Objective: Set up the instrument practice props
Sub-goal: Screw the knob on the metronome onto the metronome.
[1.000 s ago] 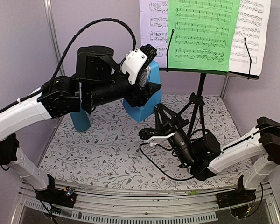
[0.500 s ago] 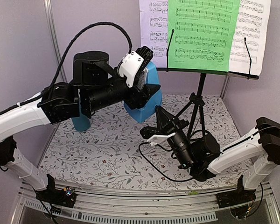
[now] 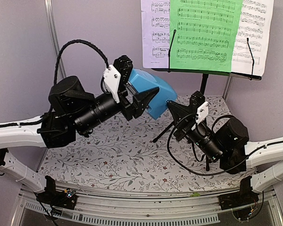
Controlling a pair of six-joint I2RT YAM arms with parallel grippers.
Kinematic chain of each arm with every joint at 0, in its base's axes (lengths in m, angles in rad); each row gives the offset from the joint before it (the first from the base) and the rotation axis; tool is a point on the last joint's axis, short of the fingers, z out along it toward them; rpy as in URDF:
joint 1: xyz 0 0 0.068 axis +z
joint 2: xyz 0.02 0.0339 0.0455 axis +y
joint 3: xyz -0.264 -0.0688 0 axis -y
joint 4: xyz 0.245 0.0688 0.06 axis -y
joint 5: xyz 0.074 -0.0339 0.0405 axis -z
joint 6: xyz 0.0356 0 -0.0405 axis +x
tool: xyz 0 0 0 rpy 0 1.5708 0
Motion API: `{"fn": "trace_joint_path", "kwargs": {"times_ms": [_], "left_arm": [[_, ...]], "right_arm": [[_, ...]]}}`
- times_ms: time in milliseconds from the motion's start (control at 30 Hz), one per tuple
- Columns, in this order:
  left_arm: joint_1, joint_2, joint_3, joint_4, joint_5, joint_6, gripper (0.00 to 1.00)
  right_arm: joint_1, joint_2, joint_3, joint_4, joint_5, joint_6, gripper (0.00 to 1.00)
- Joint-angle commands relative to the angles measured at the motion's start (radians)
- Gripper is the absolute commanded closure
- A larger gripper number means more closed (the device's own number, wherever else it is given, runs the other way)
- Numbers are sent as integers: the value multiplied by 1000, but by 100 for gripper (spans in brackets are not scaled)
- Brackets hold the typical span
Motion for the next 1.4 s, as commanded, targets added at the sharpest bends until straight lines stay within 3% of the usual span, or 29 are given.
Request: {"fn": "trace_joint_path", "kwargs": {"times_ms": [0, 400, 800, 1033, 1367], "left_arm": [[-5, -42, -90, 160, 9, 102, 100], [-41, -85, -276, 483, 106, 236, 100], [-48, -46, -362, 711, 190, 337, 100], [-47, -30, -420, 839, 224, 379, 100], [-48, 56, -479, 1098, 257, 434, 100]], "right_arm": [[-28, -88, 38, -23, -77, 489, 100], [-84, -118, 13, 3, -94, 1084, 100], [-132, -3, -138, 334, -109, 1772, 100], [-133, 99, -145, 524, -75, 1952, 100], [-132, 194, -149, 747, -29, 2051, 100]]}}
